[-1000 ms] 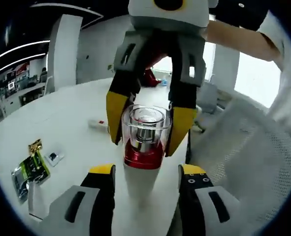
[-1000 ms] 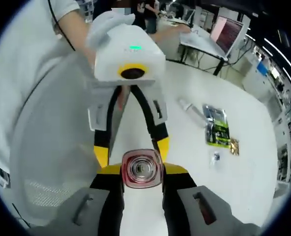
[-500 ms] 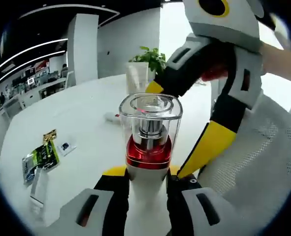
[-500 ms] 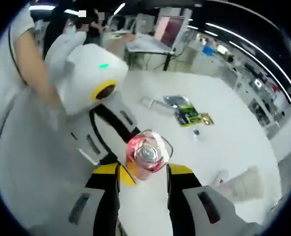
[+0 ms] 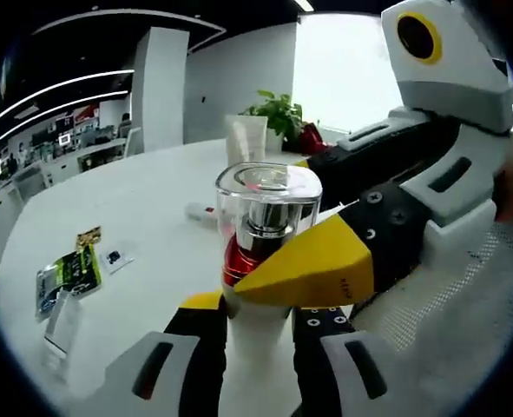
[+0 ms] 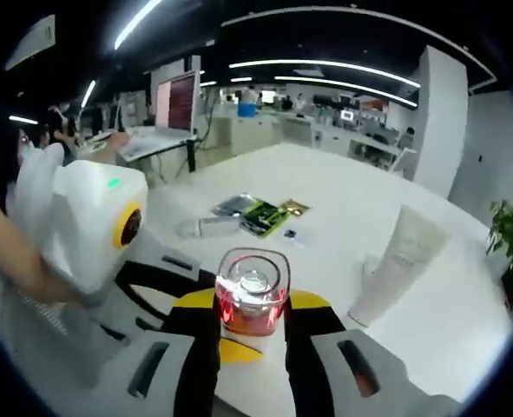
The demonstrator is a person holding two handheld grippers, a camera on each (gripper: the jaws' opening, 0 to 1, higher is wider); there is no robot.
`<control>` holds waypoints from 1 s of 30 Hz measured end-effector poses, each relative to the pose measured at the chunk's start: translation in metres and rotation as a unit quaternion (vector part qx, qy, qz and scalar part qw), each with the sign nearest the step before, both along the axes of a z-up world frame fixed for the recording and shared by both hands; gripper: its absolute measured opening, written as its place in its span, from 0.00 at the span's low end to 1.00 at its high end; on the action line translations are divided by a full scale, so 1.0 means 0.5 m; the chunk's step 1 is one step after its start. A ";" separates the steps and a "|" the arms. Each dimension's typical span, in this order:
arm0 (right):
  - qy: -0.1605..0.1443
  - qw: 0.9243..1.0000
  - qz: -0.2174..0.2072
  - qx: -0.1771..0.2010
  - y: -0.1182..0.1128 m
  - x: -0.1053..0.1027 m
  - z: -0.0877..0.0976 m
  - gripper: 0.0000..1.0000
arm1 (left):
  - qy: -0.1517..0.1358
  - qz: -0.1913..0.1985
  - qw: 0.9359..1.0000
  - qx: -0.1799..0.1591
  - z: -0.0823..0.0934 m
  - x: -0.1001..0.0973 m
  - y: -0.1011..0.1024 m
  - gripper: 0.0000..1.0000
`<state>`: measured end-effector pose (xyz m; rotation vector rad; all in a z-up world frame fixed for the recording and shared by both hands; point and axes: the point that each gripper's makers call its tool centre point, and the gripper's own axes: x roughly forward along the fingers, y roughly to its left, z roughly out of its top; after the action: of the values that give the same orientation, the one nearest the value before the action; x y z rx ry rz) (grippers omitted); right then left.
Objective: Arrange the skincare products in the storage area until every visible bottle or jar stands upright without overlapping.
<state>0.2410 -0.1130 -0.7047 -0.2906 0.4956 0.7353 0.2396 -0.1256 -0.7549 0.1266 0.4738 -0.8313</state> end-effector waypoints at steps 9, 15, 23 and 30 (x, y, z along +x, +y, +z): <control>0.018 0.977 0.212 -0.008 0.019 -0.020 -0.004 0.27 | 0.015 -0.056 0.998 0.026 -0.020 -0.011 0.004 0.26; 0.053 0.923 0.374 -0.076 0.011 -0.035 -0.010 0.27 | 0.024 -0.089 0.996 0.018 -0.024 -0.028 -0.013 0.33; 0.055 0.866 0.484 -0.112 0.005 -0.044 -0.010 0.27 | 0.033 -0.094 0.995 0.019 -0.031 -0.029 -0.003 0.28; 0.060 0.849 0.515 -0.103 0.008 -0.054 -0.006 0.27 | 0.018 -0.090 0.996 0.016 -0.021 -0.021 -0.008 0.29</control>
<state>0.2140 -0.1088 -0.7076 -0.7418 0.5231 1.7654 0.2289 -0.1299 -0.7655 0.1856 0.5140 -1.0042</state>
